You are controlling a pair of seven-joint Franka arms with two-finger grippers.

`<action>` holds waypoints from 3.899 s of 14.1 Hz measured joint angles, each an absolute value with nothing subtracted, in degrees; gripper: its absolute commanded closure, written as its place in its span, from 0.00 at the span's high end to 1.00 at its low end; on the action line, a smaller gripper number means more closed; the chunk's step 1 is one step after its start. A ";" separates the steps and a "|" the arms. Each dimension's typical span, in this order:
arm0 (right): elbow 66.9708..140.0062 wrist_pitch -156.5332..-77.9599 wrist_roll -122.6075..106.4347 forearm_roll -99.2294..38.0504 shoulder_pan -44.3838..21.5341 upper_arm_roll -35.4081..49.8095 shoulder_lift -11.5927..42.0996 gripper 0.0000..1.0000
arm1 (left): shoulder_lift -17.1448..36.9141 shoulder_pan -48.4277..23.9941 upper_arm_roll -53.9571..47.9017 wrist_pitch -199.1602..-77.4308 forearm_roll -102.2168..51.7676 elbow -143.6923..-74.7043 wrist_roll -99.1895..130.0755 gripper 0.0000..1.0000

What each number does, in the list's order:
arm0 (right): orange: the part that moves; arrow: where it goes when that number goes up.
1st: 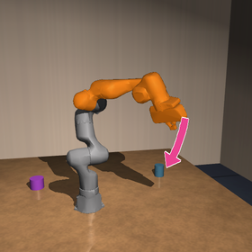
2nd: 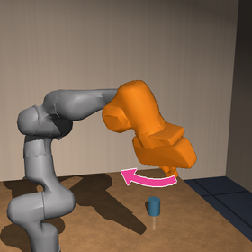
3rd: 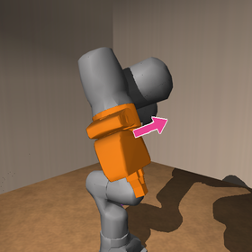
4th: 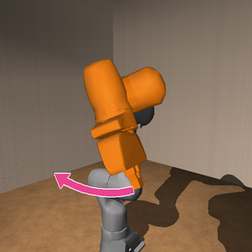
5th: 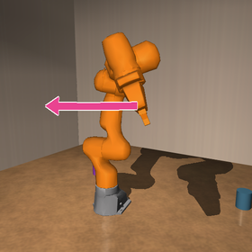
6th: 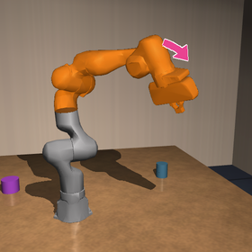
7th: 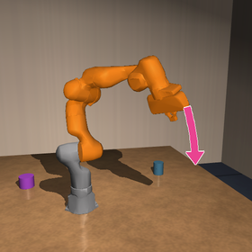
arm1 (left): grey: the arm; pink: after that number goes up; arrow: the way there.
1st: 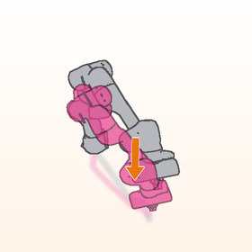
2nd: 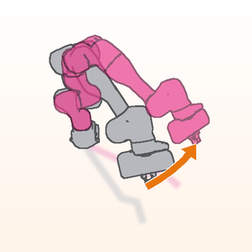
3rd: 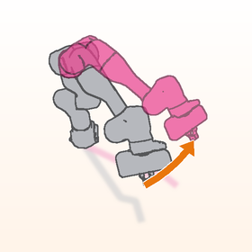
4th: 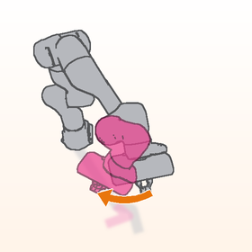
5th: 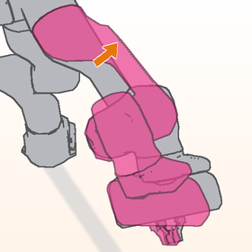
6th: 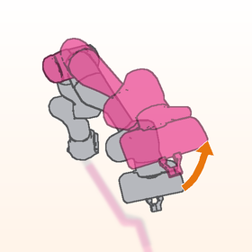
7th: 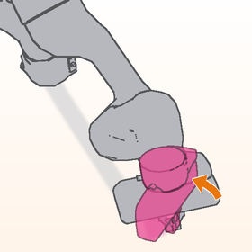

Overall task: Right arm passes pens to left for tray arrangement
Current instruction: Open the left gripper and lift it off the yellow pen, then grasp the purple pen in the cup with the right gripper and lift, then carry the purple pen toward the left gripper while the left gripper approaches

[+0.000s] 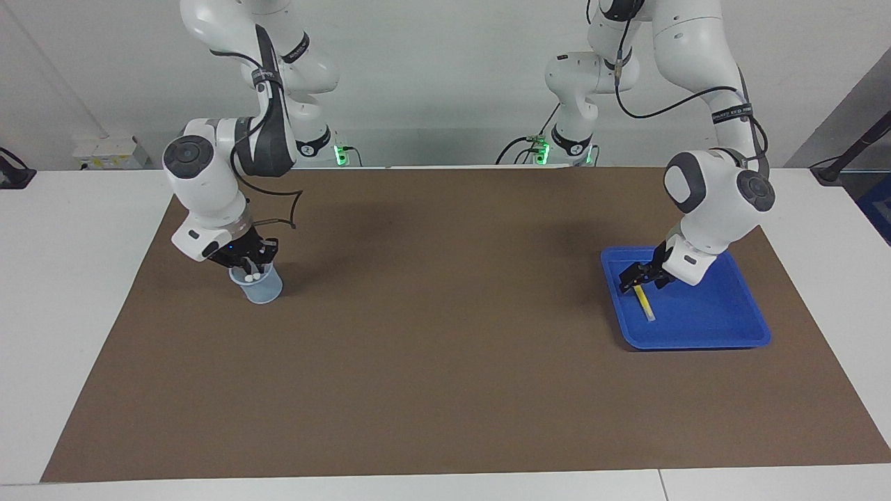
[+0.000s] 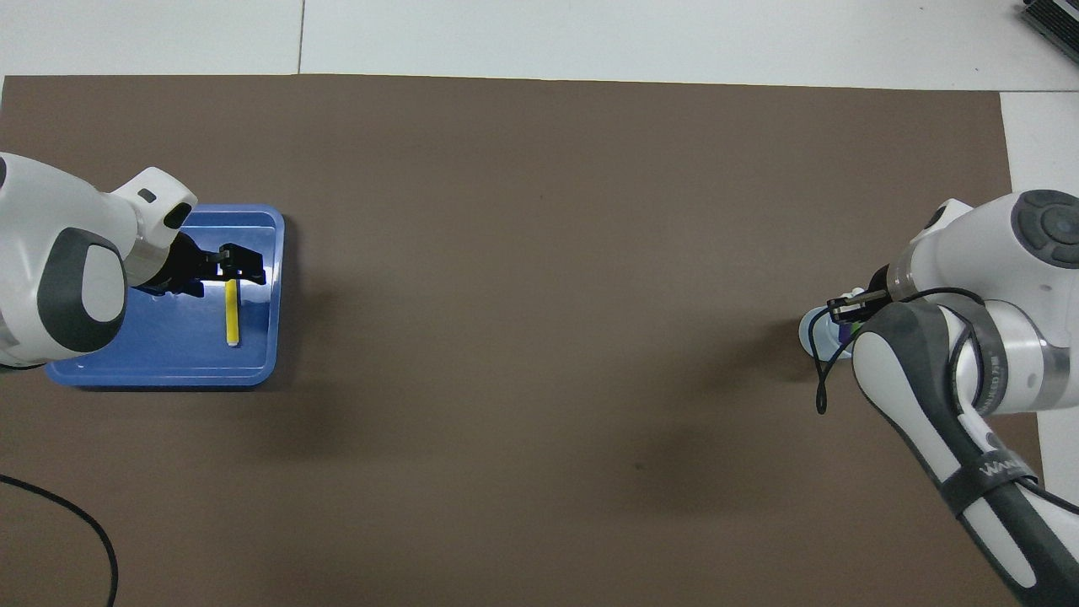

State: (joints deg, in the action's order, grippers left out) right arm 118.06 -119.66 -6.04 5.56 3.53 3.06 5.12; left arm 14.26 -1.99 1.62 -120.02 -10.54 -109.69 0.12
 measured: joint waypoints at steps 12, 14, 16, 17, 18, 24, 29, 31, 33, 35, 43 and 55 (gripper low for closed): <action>116.15 -121.10 -6.30 5.57 3.60 3.14 6.18 0.53 | 11.02 -1.98 1.20 -109.05 -14.25 -103.58 6.30 1.00; 116.27 -121.79 -6.30 5.57 3.60 3.15 6.53 0.50 | 9.91 -1.94 1.41 -108.50 -16.77 -103.58 6.36 1.00; 116.46 -122.22 -6.30 5.57 3.54 3.22 6.75 0.39 | 9.00 -1.94 1.46 -108.25 -18.11 -103.61 6.43 1.00; 116.52 -122.25 -6.30 5.57 3.46 3.23 6.78 0.34 | 8.77 -1.94 1.46 -108.23 -18.28 -103.61 6.46 1.00; 116.57 -122.25 -6.30 5.57 3.39 3.26 6.78 0.28 | 8.68 -1.94 1.46 -108.22 -18.33 -103.61 6.47 1.00; 116.59 -122.06 -6.32 5.36 3.40 3.40 6.74 0.00 | 8.54 -1.98 1.22 -107.94 -18.37 -103.59 6.47 1.00; 112.28 -114.75 -12.68 5.35 3.47 3.37 6.20 0.00 | 8.36 -2.00 1.40 -108.37 -18.37 -103.59 6.47 1.00; 108.26 -109.12 -15.22 5.33 3.26 3.55 5.19 0.00 | 8.32 -2.00 1.39 -108.34 -18.40 -103.57 6.59 1.00; 104.55 -103.80 -16.17 5.32 2.18 3.90 3.68 0.00 | 8.23 -2.00 1.29 -107.98 -18.93 -103.47 9.46 1.00; 101.92 -100.65 -16.23 5.30 -0.26 4.02 2.42 0.00 | 8.15 -2.05 1.03 -106.89 -21.61 -102.39 14.94 1.00; 97.31 -99.62 -2.20 -11.12 -4.86 6.59 1.89 0.00 | 7.85 -3.40 -0.14 -104.26 -23.95 -99.03 19.05 1.00; 105.51 -137.22 38.93 -21.38 -15.29 17.18 2.15 0.00 | 4.72 -6.05 -1.59 -104.65 -39.22 -99.53 46.70 1.00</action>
State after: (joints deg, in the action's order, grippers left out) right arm 105.51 -137.22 38.93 -21.38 -15.29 17.18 2.15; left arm 4.72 -6.05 -1.59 -104.65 -39.22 -99.53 46.70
